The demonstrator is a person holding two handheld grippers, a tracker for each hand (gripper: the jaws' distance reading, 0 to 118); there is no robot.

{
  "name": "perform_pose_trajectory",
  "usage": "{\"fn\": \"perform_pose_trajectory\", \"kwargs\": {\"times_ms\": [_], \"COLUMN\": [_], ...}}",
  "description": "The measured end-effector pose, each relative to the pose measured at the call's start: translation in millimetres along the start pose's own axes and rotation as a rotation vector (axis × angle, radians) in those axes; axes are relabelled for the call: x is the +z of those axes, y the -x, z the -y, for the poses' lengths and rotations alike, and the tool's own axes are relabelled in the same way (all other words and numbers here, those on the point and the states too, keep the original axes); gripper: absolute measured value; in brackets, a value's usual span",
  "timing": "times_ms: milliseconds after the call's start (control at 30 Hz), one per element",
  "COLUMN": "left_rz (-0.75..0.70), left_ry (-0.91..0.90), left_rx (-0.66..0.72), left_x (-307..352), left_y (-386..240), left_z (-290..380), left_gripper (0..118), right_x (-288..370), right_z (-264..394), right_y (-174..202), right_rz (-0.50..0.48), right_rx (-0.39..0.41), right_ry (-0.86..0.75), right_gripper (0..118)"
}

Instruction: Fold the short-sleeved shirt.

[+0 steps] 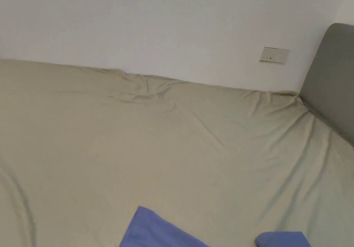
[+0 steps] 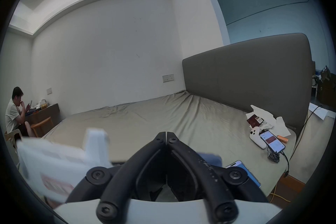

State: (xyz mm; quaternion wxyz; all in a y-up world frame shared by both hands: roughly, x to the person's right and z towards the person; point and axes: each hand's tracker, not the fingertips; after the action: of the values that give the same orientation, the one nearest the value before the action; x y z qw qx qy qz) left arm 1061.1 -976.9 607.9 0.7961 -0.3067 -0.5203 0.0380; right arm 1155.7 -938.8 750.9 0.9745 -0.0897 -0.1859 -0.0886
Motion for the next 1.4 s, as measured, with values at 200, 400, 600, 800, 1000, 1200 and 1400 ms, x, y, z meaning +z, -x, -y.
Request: {"fn": "perform_pose_trajectory", "kwargs": {"times_ms": [200,400,600,800,1000,1200,1400], "left_rz": [-0.073,-0.04,-0.148,-0.635,-0.988,-0.998,-0.939], "left_ry": [0.276,0.364,0.135,-0.108,-0.221,-0.24,-0.271], "left_rx": [0.071,0.112,0.049,0.063,0.228,0.48,0.455], "left_x": [-62.6,-60.5,50.8,184.5,294.0,336.3,326.6], "left_y": [12.3,26.7,37.9,71.3,92.9,113.5,135.5], "left_z": [70.2,103.5,92.0,91.4,126.0,167.9,154.2], "left_gripper": [1,83,69,15,0,0,0], "right_x": [5.5,6.4,-5.7,-13.1,-9.7,-9.6,-12.7], "right_z": [10.1,15.1,24.6,26.6,26.4,32.1,29.2], "right_y": [-5.1,-6.0,17.5,66.2,105.9,122.7,122.1], "right_rz": [0.0,-0.035,-0.107,-0.301,-0.408,-0.442,-0.419], "right_rx": [0.009,-0.023,-0.026,-0.042,0.028,0.05,0.073], "right_ry": [0.037,0.065,0.069,0.076,0.075,0.106,0.114], "right_gripper": [0,1,1,1,1,1,1]}}
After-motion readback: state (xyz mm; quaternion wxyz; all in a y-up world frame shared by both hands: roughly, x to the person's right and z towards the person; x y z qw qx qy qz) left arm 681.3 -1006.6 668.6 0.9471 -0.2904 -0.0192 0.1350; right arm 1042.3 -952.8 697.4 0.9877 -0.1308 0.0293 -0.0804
